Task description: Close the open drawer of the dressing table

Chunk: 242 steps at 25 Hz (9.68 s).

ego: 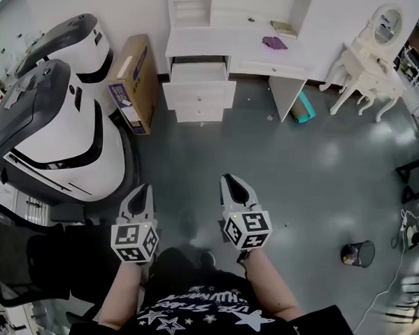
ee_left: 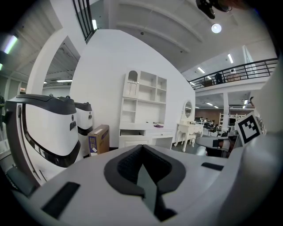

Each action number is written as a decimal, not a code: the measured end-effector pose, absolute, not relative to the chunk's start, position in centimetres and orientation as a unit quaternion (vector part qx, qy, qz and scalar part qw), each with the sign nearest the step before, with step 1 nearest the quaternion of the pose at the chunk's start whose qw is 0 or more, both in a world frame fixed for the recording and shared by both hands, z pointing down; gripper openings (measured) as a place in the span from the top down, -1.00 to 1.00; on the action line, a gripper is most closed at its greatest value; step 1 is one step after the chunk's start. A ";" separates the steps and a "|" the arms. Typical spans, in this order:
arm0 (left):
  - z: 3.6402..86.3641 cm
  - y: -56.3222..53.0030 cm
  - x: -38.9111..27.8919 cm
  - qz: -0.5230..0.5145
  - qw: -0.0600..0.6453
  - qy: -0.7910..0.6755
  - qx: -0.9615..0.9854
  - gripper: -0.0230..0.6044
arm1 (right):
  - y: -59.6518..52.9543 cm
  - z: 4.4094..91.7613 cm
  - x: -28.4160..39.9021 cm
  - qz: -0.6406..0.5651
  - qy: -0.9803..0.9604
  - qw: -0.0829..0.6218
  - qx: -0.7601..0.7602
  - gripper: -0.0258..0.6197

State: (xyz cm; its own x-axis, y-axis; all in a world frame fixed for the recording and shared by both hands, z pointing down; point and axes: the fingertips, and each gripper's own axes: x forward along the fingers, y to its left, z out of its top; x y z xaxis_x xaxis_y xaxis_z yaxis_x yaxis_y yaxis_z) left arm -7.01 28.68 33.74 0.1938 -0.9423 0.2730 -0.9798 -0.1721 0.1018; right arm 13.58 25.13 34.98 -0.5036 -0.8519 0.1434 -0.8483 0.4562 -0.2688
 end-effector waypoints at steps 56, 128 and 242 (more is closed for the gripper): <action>47.7 -14.8 -17.8 0.114 0.165 -0.606 0.770 0.90 | -18.4 54.6 4.3 -0.199 0.773 -0.139 -0.586 0.45; 58.7 -40.2 -19.7 0.140 0.222 -0.581 0.771 0.90 | -44.2 65.9 1.4 -0.256 0.715 -0.253 -0.599 0.64; 36.5 -11.4 -2.0 0.056 0.113 -0.547 0.828 0.90 | -10.9 39.4 13.4 -0.168 0.843 -0.032 -0.510 0.91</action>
State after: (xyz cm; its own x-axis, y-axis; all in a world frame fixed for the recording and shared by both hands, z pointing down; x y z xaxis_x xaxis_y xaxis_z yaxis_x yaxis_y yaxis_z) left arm -1.98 -11.41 36.46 0.3957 -0.8928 0.2152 -0.9179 -0.3764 0.1259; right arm 13.39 -10.93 39.41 -0.4783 -0.8485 0.2262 -0.8704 0.4239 -0.2506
